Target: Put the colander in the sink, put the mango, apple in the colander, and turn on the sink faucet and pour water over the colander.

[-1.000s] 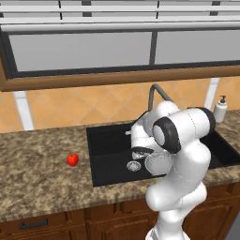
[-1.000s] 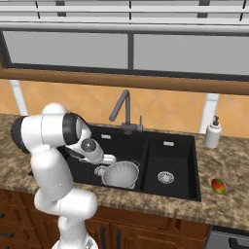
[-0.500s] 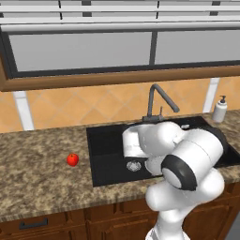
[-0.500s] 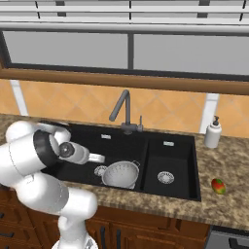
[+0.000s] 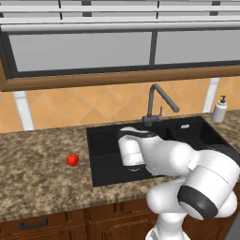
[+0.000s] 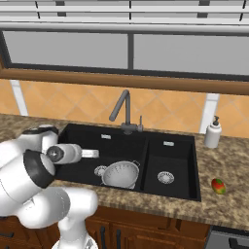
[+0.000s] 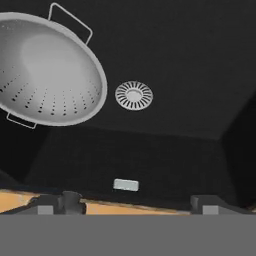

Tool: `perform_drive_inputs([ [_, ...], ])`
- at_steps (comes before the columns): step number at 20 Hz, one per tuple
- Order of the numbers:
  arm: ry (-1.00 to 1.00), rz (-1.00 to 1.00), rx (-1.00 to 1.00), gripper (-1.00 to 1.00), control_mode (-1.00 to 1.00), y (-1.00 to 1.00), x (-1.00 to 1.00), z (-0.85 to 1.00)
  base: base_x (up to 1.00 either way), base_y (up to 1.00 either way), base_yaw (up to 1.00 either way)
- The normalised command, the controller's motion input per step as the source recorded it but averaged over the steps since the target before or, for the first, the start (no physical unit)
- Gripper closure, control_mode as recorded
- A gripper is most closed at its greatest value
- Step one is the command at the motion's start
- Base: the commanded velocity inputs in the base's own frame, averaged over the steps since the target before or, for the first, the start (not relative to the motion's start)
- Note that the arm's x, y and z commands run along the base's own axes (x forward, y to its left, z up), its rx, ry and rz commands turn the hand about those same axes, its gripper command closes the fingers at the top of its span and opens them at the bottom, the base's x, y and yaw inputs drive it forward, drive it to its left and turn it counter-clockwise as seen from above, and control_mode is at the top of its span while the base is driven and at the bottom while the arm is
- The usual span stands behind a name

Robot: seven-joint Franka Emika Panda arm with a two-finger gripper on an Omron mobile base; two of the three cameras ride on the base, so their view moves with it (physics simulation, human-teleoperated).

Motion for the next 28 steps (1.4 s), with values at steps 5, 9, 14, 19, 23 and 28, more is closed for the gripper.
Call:
perform_drive_inputs([
  [5,0.01,0.21,0.0,-1.0,-1.0,0.05,0.05,1.0,0.0,0.0,0.0],
  [9,0.0,0.26,0.0,-1.0,-1.0,0.06,0.0,1.0,0.0,0.0,0.0],
  [14,0.0,0.32,-0.13,-1.0,-1.0,0.41,0.0,0.86,0.0,0.0,0.0],
  [19,-0.01,0.29,-0.24,-1.0,-1.0,0.58,0.0,0.72,0.0,0.0,0.0],
  [23,-0.1,0.16,-0.25,-1.0,-1.0,0.71,-0.18,0.37,0.0,0.0,0.0],
  [28,0.04,0.07,-0.23,-1.0,-1.0,0.84,-0.18,0.09,0.0,0.0,0.0],
])
